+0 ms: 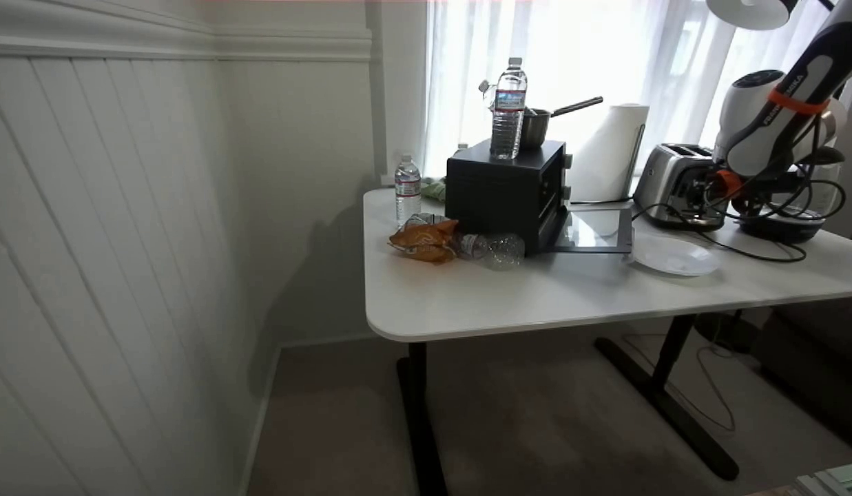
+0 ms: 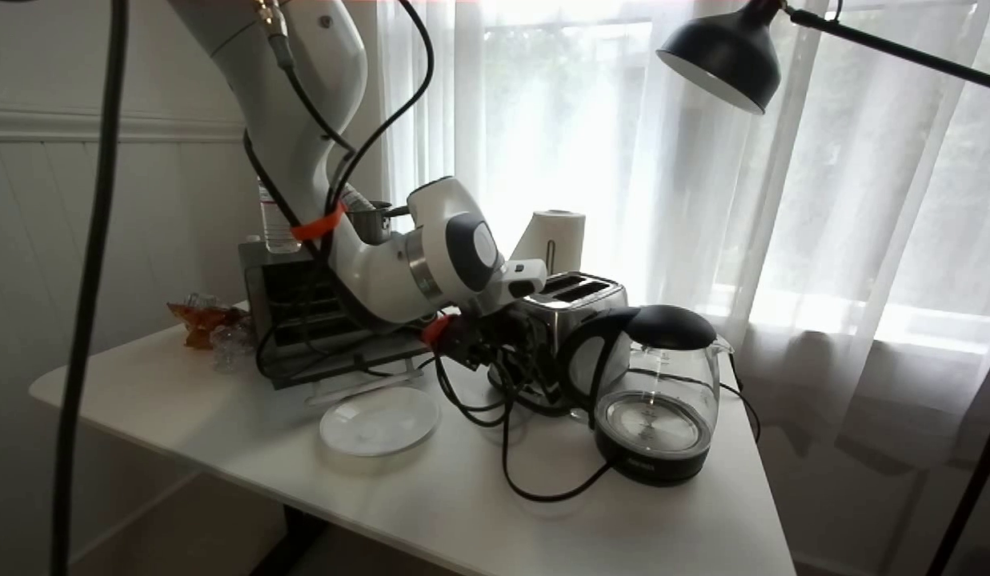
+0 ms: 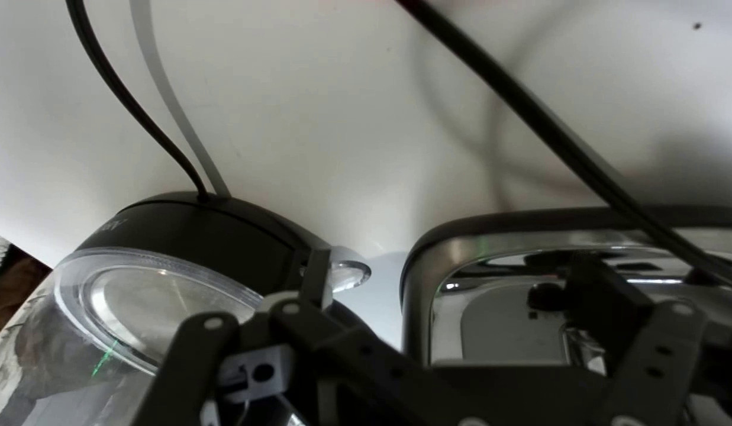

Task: Move the black button at the bottom of the lever of the toaster to the right

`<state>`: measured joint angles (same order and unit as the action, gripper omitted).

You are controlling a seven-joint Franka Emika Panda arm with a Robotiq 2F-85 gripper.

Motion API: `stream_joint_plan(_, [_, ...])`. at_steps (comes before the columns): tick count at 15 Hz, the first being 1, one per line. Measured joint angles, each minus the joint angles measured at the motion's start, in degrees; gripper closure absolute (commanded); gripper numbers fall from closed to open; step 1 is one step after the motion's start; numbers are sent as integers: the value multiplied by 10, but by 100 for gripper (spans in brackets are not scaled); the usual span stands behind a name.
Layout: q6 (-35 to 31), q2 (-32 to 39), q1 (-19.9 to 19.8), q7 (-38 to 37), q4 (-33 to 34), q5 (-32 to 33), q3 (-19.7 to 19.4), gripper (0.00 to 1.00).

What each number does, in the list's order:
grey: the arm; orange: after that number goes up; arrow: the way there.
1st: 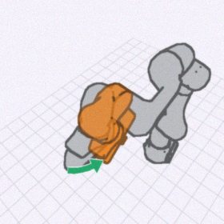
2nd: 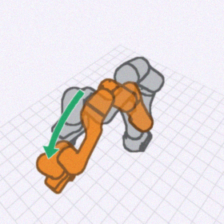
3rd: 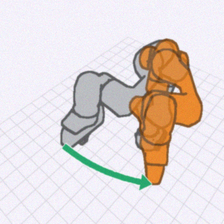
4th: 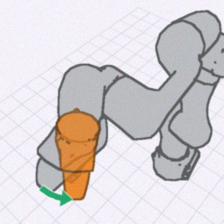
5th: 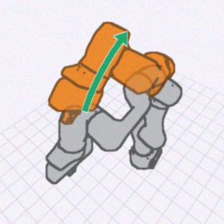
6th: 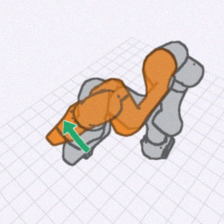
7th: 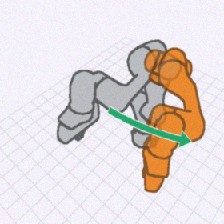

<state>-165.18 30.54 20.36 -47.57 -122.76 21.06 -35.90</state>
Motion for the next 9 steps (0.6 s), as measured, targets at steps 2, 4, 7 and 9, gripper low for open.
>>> stream_joint_plan(2, [3, 0, 0, 0, 0, 0, 0, 0])
stream_joint_plan(4, [5, 0, 1, -2, 1, 0, 0, 0])
stream_joint_plan(7, [5, 0, 2, -2, 1, 0, 1, 0])
stream_joint_plan(9, [5, -2, 6, -2, 0, 0, 3, 0])
